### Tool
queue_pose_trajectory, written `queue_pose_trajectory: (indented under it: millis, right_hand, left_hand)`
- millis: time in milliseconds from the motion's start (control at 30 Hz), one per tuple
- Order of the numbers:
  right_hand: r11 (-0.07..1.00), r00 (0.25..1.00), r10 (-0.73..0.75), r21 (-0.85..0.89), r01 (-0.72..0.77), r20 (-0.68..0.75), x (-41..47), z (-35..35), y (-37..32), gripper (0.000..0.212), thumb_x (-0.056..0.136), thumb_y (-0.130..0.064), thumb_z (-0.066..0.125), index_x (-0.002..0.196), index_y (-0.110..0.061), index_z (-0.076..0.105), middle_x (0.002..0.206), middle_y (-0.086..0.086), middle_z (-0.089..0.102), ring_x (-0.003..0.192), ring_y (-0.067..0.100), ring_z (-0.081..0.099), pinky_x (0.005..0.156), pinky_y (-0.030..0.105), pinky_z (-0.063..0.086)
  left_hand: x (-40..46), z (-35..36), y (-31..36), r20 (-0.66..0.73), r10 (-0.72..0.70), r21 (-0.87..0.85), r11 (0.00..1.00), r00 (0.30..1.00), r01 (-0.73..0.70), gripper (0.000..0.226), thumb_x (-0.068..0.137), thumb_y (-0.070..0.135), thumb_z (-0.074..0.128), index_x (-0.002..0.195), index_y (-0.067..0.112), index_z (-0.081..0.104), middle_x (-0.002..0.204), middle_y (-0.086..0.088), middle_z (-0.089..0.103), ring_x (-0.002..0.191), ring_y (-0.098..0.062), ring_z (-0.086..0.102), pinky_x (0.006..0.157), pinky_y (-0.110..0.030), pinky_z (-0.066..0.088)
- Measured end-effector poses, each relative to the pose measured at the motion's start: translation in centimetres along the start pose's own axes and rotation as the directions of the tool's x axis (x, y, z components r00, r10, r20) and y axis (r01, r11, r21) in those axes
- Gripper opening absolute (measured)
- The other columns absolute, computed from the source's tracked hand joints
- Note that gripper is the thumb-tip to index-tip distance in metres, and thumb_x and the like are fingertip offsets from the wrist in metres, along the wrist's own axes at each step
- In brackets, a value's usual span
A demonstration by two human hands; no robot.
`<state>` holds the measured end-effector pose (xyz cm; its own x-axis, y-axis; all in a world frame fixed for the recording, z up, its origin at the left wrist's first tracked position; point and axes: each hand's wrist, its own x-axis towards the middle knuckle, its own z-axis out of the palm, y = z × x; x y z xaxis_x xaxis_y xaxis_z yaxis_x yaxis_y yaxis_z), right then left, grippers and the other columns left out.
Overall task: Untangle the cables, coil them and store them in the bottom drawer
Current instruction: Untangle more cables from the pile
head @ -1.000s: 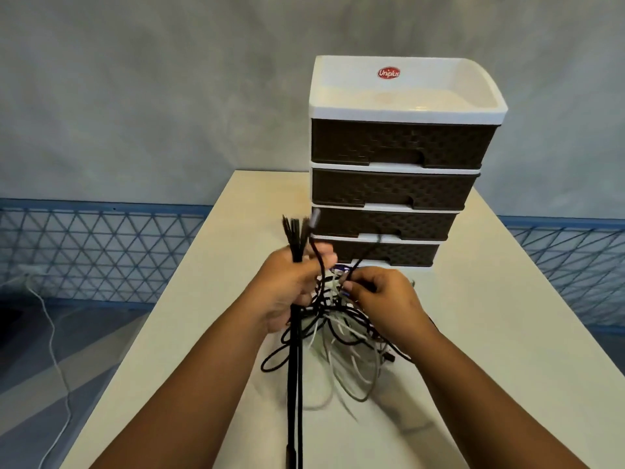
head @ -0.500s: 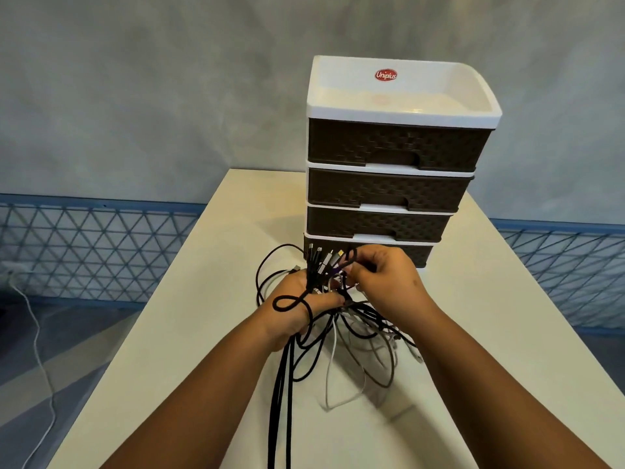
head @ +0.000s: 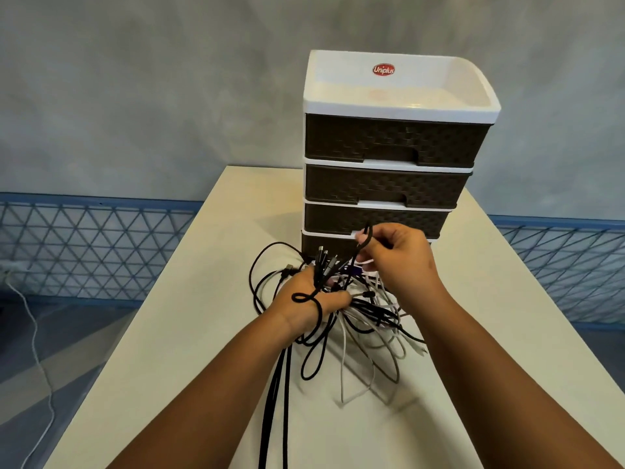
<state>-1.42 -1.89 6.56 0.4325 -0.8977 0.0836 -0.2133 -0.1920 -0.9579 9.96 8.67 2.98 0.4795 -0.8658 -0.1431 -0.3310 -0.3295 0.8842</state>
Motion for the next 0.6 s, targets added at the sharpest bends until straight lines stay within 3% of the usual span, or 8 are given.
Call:
queue_pose_trajectory:
  millis: [167, 233, 333, 400, 467, 600]
  right_hand:
    - [0.999, 0.998, 0.013, 0.041, -0.011, -0.054, 1.0, -0.7, -0.5, 0.01, 0.095, -0.011, 0.06, 0.094, -0.01, 0.069, 0.068, 0.006, 0.066, 0.065, 0.014, 0.066, 0.066, 0.029, 0.057]
    - [0.997, 0.995, 0.029, 0.072, -0.022, -0.091, 1.3, -0.8, -0.4, 0.01, 0.096, -0.011, 0.059, 0.094, -0.011, 0.068, 0.07, 0.007, 0.066, 0.066, 0.017, 0.065, 0.07, 0.034, 0.056]
    - [0.993, 0.991, 0.079, 0.095, -0.068, -0.112, 1.8, -0.9, 0.5, 0.011, 0.098, -0.012, 0.055, 0.103, -0.009, 0.064, 0.076, 0.006, 0.065, 0.062, 0.01, 0.065, 0.06, 0.025, 0.053]
    - [0.988, 0.989, 0.126, 0.104, -0.117, -0.079, 2.2, -1.0, 1.2, 0.009, 0.1, -0.012, 0.052, 0.1, -0.011, 0.061, 0.076, 0.007, 0.063, 0.055, 0.008, 0.065, 0.053, 0.021, 0.05]
    - [0.982, 0.985, 0.17, 0.091, -0.167, -0.021, 2.3, -1.2, 1.9, 0.012, 0.102, -0.011, 0.047, 0.095, -0.013, 0.057, 0.074, 0.007, 0.062, 0.054, 0.012, 0.067, 0.052, 0.022, 0.051]
    - [0.985, 0.974, 0.171, -0.058, -0.164, 0.15, 1.6, -1.5, 2.7, 0.011, 0.1, -0.012, 0.051, 0.098, -0.009, 0.061, 0.079, 0.009, 0.068, 0.063, 0.015, 0.068, 0.06, 0.025, 0.05]
  left_hand:
    - [0.1, -0.2, -0.3, 0.095, -0.034, -0.034, 0.999, 0.995, 0.038, 0.023, 0.078, 0.029, 0.078, 0.091, 0.033, 0.059, 0.09, 0.009, 0.066, 0.083, -0.008, 0.061, 0.075, -0.026, 0.05]
    - [0.1, -0.4, -0.5, 0.107, -0.037, -0.026, 0.999, 0.994, 0.04, 0.021, 0.079, 0.027, 0.077, 0.092, 0.031, 0.061, 0.088, 0.007, 0.066, 0.083, -0.012, 0.062, 0.072, -0.029, 0.049]
    - [0.1, -0.9, -1.0, 0.043, -0.02, -0.106, 0.994, 0.999, 0.024, 0.023, 0.082, 0.024, 0.076, 0.1, 0.031, 0.064, 0.094, 0.01, 0.071, 0.091, -0.013, 0.066, 0.078, -0.029, 0.049]
    - [0.2, -1.1, -1.3, -0.022, -0.035, -0.206, 0.978, 0.999, 0.03, 0.019, 0.086, 0.024, 0.072, 0.102, 0.032, 0.065, 0.076, 0.015, 0.069, 0.073, -0.007, 0.065, 0.066, -0.025, 0.049]
    - [0.3, -1.3, -1.5, -0.051, -0.075, -0.279, 0.959, 0.996, 0.058, 0.018, 0.09, 0.023, 0.066, 0.105, 0.031, 0.065, 0.048, 0.018, 0.054, 0.049, -0.002, 0.047, 0.05, -0.022, 0.036]
    - [0.5, -1.4, -1.4, -0.051, -0.151, -0.411, 0.904, 0.987, 0.117, 0.006, 0.09, 0.018, 0.063, 0.088, 0.021, 0.059, 0.04, 0.013, 0.037, 0.039, -0.007, 0.03, 0.042, -0.02, 0.022]
